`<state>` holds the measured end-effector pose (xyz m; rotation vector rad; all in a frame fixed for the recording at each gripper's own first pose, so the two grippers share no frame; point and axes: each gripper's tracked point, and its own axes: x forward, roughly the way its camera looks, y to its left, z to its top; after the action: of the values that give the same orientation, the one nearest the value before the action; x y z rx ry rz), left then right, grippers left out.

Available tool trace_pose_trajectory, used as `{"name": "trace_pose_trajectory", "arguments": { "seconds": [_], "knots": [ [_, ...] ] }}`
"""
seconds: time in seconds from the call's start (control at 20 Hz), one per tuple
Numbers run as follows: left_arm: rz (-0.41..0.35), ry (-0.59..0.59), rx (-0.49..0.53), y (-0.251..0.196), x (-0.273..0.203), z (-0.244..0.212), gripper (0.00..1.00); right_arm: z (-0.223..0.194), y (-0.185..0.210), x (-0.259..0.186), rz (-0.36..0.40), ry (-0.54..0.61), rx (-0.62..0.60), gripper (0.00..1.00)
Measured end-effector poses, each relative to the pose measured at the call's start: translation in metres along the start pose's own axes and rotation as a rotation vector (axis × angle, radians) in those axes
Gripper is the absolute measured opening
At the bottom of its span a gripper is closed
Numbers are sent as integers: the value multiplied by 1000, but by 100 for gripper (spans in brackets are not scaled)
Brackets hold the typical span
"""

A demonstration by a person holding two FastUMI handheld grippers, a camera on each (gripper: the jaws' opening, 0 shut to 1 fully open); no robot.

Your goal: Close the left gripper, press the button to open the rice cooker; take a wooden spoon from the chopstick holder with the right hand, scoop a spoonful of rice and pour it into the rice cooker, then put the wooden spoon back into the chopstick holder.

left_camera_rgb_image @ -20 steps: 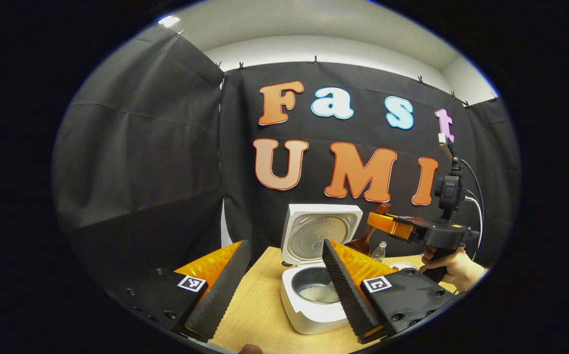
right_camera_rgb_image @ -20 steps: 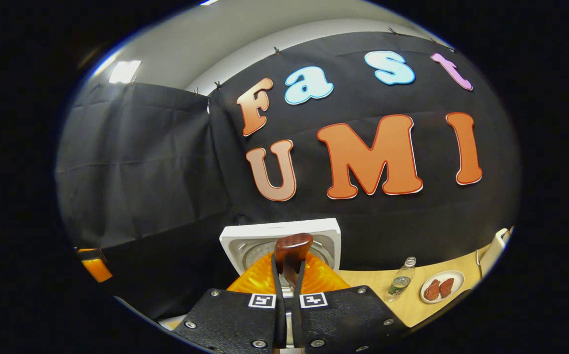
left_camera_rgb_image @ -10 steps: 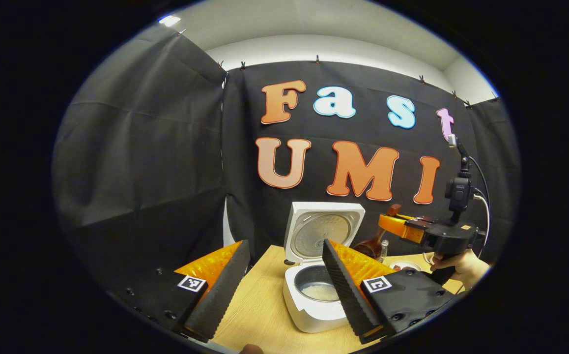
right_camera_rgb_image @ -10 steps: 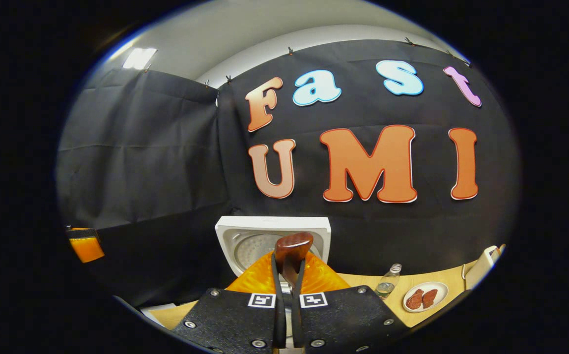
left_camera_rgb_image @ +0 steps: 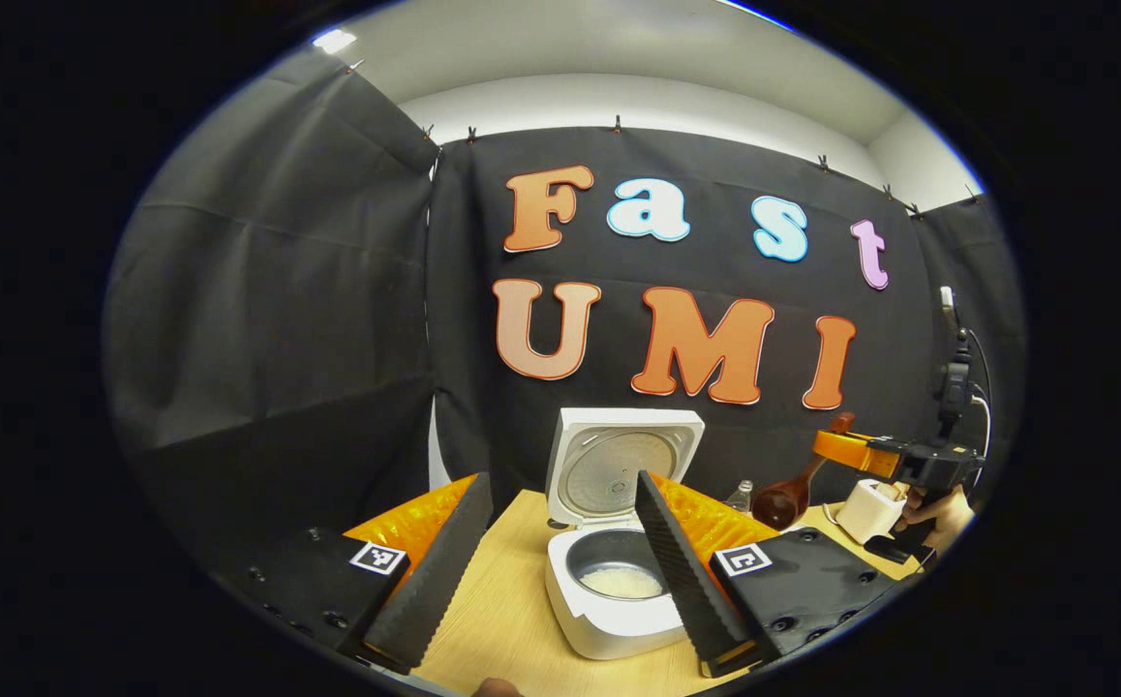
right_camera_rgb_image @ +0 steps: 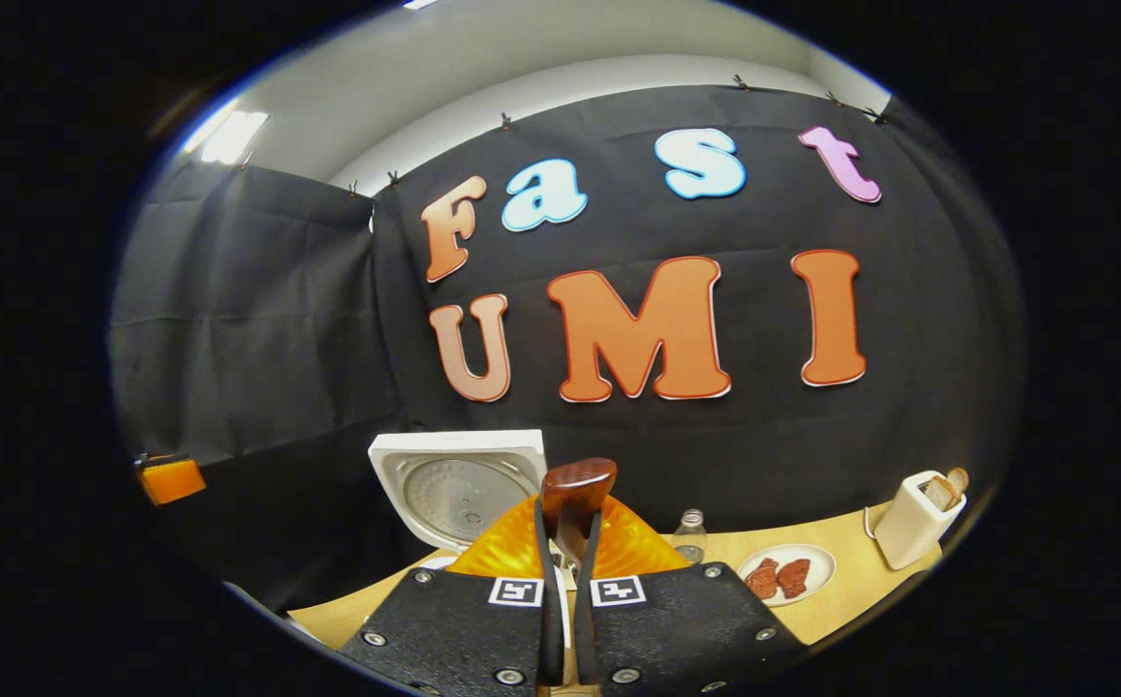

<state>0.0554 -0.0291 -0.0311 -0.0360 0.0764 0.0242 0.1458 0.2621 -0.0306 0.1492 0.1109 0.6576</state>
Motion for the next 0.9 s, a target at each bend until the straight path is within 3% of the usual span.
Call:
{"name": "trace_pose_trajectory", "arguments": {
  "seconds": [0.1,0.2,0.45,0.9],
  "knots": [
    [-23,3,-7,-7,0,0,100,4,-22,-12,-32,-8,9,8],
    [-35,-1,-5,-11,1,2,100,6,-48,-27,-82,-15,5,4],
    [-50,-4,4,-20,10,3,100,-9,-115,-79,-210,5,34,4],
    [-75,10,1,-43,18,-1,100,-100,-206,-161,-411,122,143,4]
  ]
}}
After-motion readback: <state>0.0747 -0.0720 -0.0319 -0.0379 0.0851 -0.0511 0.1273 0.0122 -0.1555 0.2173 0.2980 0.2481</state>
